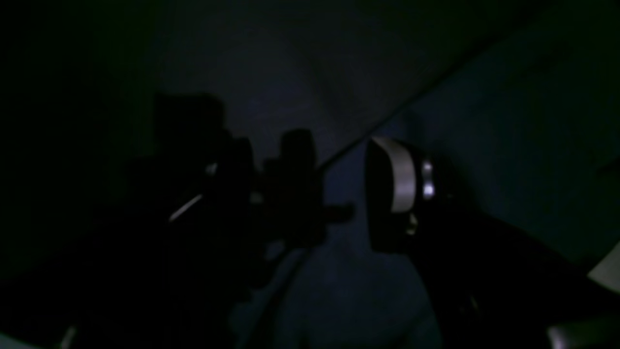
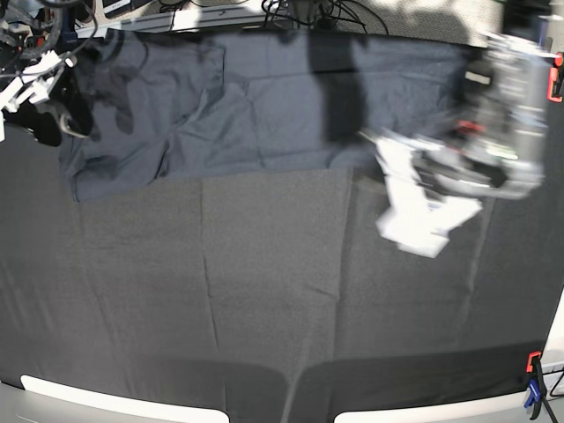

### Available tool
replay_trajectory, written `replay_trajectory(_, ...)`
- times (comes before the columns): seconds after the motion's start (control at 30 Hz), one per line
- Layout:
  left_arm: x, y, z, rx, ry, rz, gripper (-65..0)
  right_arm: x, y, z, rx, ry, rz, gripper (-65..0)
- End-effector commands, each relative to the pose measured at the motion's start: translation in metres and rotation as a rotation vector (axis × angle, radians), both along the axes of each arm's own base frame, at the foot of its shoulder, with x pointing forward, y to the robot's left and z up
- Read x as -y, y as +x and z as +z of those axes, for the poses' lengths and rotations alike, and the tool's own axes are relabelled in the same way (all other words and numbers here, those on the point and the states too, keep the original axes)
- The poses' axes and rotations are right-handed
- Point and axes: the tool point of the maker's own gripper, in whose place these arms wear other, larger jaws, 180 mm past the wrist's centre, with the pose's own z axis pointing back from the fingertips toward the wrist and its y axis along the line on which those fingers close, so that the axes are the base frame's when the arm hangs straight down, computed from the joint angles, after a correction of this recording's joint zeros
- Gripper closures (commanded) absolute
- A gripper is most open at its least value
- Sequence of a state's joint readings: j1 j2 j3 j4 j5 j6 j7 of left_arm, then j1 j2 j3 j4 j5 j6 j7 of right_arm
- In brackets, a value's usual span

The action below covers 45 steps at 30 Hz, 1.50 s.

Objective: Layout the t-shirt on the table in an organized manner, then fold the t-shirt properly
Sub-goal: 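Fold the grasped side over the shirt's middle with the left gripper, then move the left gripper back to the shirt's side and grasp the edge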

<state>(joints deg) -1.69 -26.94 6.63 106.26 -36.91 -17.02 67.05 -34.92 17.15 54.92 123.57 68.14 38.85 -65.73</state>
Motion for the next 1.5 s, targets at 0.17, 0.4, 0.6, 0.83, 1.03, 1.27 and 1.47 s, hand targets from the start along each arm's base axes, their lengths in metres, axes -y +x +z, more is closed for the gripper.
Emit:
replay_trajectory(0.17,-0.072,-0.016,0.014,-0.042,0.009,0.087,-34.5,-0.003,0.003,0.011,0.046,-0.013,0.031,-35.1)
replay_trajectory(0.4,-0.124,-0.062,0.006,-0.123,-0.003,0.168,-34.4,-0.003,0.003,0.011,0.04,-0.014,0.032,-35.1)
replay_trajectory(0.6,-0.155,-0.086,-0.004,-0.134,-0.002,0.283,-34.4,-0.003,0.003,0.01,0.04,-0.014,0.032,-35.1)
replay_trajectory(0.83,-0.188,-0.101,-0.029,-0.184,-0.029,0.381,-34.4,-0.003,0.003,0.01,0.04,-0.014,0.032,-35.1)
replay_trajectory(1.03,-0.178,-0.111,-0.054,-0.237,-0.202,0.421,-34.4,-0.003,0.003,0.011,0.041,-0.014,0.032,-35.1)
replay_trajectory(1.27,-0.171,-0.115,-0.072,-0.256,-0.271,0.437,-34.4,-0.003,0.003,0.011,0.04,-0.014,0.032,-35.1)
replay_trajectory(1.47,-0.162,-0.12,-0.07,-0.296,-0.32,0.424,-34.4,-0.003,0.003,0.01,0.04,-0.014,0.032,-35.1)
